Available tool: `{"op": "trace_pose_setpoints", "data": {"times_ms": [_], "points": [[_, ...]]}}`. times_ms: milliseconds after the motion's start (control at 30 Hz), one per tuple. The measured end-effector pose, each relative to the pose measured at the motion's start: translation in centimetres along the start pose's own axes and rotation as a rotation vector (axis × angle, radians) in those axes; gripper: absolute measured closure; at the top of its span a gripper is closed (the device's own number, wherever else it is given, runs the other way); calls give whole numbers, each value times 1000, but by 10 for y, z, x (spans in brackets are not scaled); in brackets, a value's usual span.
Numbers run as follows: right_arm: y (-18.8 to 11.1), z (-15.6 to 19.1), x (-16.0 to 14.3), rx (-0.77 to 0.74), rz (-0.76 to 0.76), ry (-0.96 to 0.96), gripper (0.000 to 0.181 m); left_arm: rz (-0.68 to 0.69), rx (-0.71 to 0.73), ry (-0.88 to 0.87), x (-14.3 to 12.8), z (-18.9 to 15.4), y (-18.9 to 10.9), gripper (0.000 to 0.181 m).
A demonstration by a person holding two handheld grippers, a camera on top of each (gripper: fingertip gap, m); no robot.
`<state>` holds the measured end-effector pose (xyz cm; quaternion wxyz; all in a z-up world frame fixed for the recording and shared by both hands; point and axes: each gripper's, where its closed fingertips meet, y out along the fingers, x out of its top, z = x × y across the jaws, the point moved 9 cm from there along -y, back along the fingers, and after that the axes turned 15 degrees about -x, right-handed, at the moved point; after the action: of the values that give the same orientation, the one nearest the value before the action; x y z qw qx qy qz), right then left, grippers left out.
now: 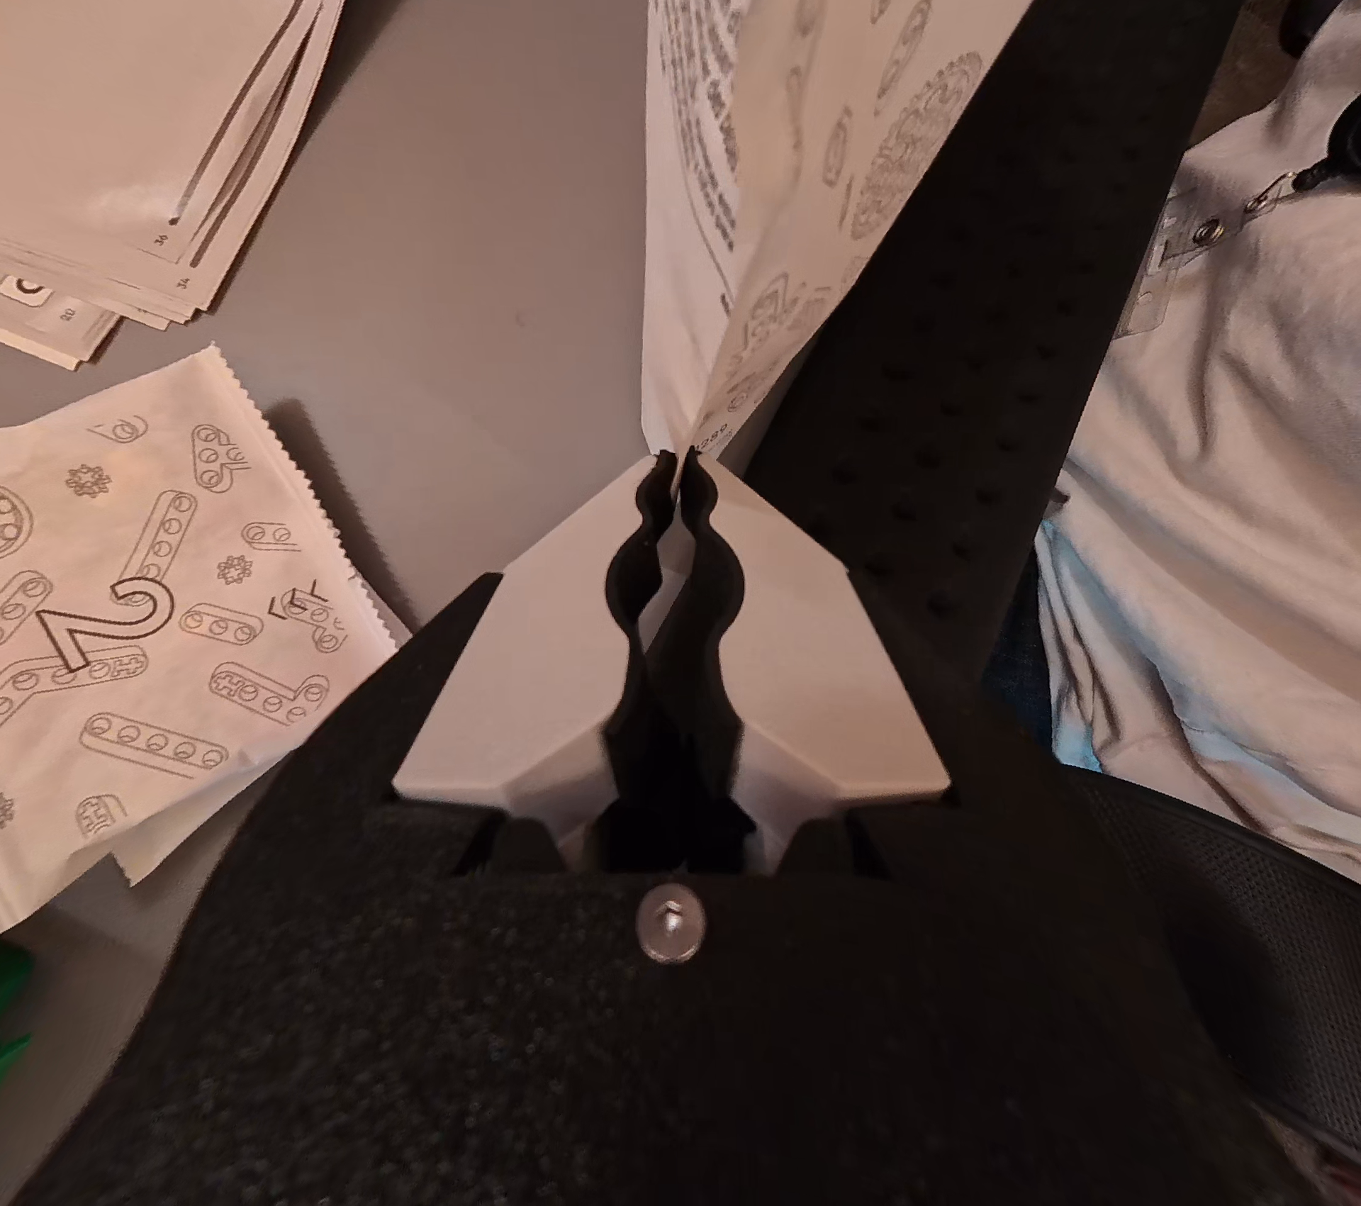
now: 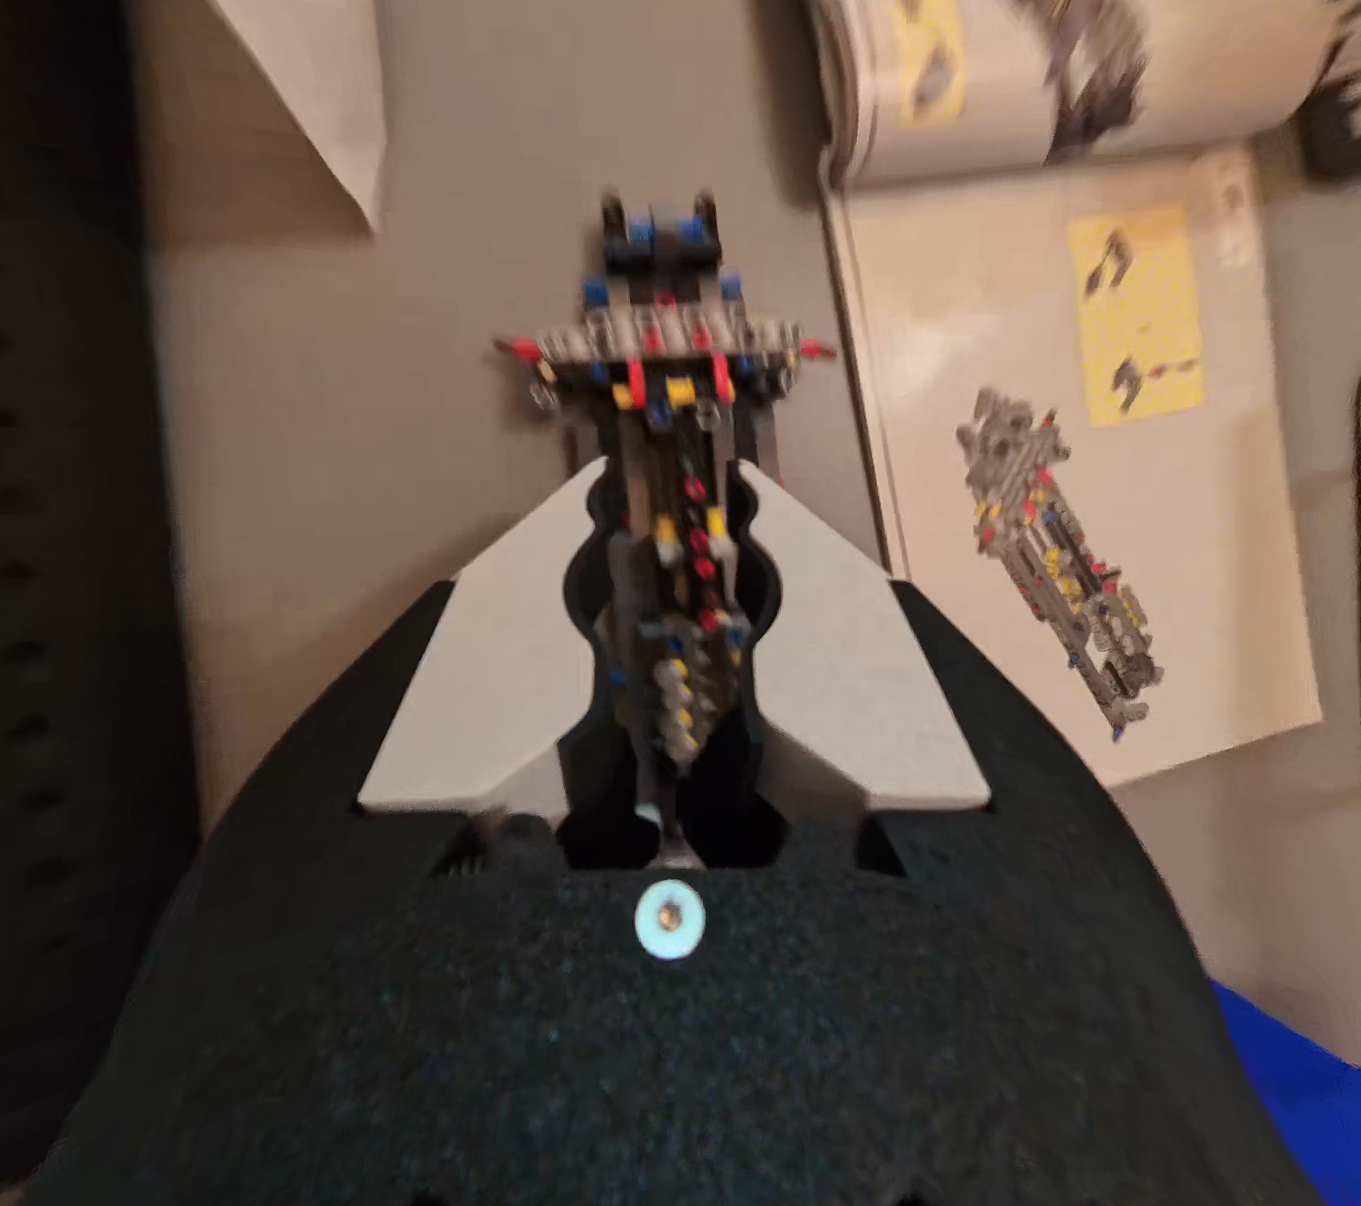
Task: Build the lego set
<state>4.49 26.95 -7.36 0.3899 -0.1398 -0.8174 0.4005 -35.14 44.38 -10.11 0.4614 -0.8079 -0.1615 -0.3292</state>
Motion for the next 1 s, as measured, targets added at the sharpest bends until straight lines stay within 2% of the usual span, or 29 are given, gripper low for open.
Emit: {"op": "trace_pose_setpoints", "data": {"times_ms": [67, 133, 267, 333, 400, 500, 567, 667, 800, 900, 1000], "points": [[-12, 22, 23, 5, -173, 94, 153, -8, 1, -3, -1, 0, 0, 181], [-4, 53, 33, 58, -260, 178, 149, -18, -2, -9, -2, 0, 1, 181], [40, 85, 38, 73, -242, 207, 148, -15, -34, -29, -5, 2, 9, 178], [54, 88, 40, 70, -221, 221, 156, 4, -46, -35, -7, 4, 17, 168], [59, 90, 41, 88, -224, 240, 176, 7, -62, -35, -6, 4, 28, 176], [56, 89, 42, 69, -230, 306, 181, -14, -33, -84, -3, 7, 28, 178], [46, 88, 48, 132, -225, 401, 181, -60, -100, -232, 2, 4, 22, 178], [24, 91, 56, 223, -207, 505, 181, -141, -165, -283, 9, -16, 11, 180], [1, 111, 54, 454, -68, 735, 181, -264, -373, -494, 5, -54, 1, 181], [2, 124, 44, 685, 19, 923, 181, -366, -524, -640, -9, -71, 1, 181], [14, 135, 36, 750, 50, 962, 181, -360, -480, -741, -32, -69, 12, 181]]}}
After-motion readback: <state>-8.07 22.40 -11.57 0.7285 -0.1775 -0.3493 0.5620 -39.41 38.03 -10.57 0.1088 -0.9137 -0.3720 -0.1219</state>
